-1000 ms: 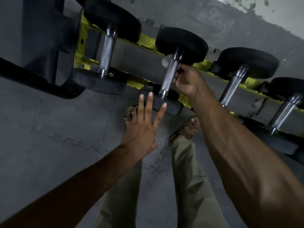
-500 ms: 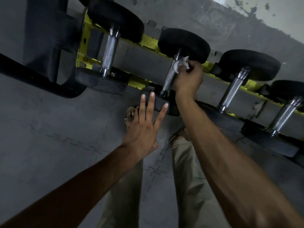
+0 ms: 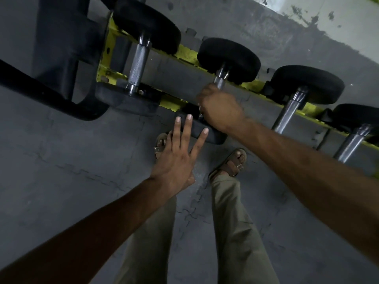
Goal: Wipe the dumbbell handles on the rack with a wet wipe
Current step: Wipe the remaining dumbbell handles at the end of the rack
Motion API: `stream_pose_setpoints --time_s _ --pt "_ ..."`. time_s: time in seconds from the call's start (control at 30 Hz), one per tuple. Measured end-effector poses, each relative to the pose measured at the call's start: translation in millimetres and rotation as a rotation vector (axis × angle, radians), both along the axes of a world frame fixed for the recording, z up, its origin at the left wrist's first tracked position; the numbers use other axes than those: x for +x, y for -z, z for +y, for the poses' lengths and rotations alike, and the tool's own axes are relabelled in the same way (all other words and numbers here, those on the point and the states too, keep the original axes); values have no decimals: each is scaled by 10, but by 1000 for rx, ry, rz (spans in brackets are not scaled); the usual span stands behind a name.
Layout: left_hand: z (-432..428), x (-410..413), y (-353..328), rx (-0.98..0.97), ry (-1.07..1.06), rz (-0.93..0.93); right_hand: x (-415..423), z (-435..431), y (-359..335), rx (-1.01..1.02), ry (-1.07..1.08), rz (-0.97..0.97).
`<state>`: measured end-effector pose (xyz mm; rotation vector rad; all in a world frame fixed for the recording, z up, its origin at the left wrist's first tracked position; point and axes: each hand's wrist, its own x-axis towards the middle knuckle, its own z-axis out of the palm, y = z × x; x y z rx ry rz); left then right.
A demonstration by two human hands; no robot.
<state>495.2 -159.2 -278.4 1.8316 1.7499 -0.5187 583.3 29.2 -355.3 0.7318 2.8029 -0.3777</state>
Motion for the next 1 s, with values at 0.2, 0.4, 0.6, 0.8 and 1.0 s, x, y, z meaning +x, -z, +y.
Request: stream_pose_setpoints --time_s 0.2,0.4,0.6,0.8,1.0 --pt "4 10 -67 1 -7 11 -217 373 -312 -92 -104 -268" --pt "6 46 -156 35 -65 -33 -51 107 -382 -223 -173 -41" --pt "134 301 -233 164 -70 -67 709 113 -318 -412 165 98" --pt "329 933 -219 168 37 -235 1609 440 -491 -154 386 273" --pt "466 1525 -190 100 136 -296 2161 473 -295 -143 -108 55"
